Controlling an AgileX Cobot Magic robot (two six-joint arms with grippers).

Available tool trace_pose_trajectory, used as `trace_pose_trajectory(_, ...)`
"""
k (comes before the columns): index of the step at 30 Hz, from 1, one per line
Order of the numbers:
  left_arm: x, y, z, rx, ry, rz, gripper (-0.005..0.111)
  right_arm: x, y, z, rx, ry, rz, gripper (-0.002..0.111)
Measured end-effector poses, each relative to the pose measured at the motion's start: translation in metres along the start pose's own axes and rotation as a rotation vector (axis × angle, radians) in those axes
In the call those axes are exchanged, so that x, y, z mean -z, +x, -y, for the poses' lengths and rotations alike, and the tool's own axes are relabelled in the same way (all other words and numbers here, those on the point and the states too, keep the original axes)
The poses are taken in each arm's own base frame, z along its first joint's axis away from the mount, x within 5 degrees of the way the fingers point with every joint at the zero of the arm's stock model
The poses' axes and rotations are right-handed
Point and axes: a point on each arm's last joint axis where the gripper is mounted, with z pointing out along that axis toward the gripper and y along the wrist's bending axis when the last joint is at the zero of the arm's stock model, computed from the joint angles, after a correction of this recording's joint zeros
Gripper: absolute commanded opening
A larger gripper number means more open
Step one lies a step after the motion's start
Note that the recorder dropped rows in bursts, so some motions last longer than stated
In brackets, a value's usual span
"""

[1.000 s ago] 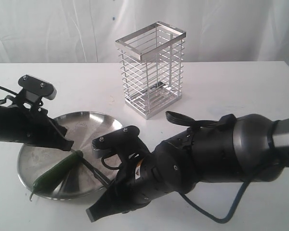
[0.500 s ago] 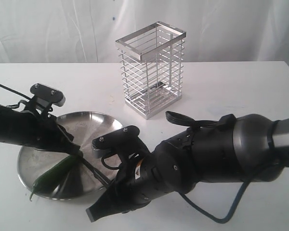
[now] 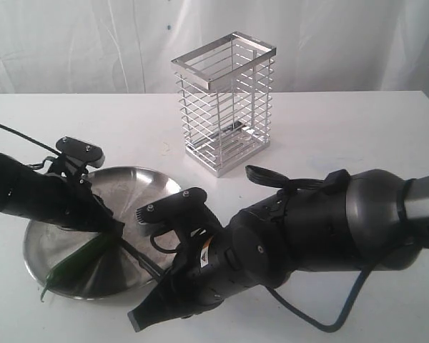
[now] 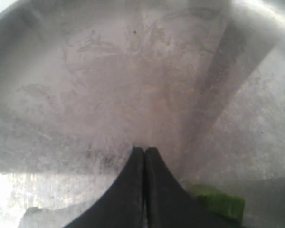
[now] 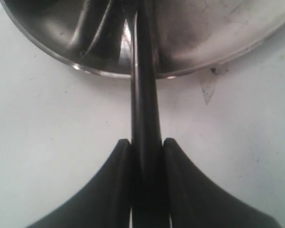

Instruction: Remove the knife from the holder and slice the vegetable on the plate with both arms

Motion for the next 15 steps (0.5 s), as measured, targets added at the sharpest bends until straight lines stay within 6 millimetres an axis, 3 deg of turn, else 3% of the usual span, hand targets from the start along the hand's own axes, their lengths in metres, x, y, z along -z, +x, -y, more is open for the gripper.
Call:
trace_pose_trajectory(6,0.056,-0.024,0.003,-0.051,-0.071,0.165,0.0,0.0,-0.002,-0.001,0.002,-0.001,0.011,0.0)
trace_pose_trajectory(8,0.07,-0.024,0.006,-0.057,-0.07,0.198,0.0,0.002,-0.015,-0.004,0.003,-0.011,0.046,0.0)
trace_pose_trajectory(12,0.07,-0.016,0.009,-0.055,-0.056,0.181,0.0,-0.003,-0.024,-0.007,0.004,-0.016,0.048,0.0)
trace_pose_trajectory(15,0.07,-0.014,0.009,-0.054,-0.055,0.175,0.0,-0.021,-0.023,-0.006,0.002,-0.009,-0.004,0.0)
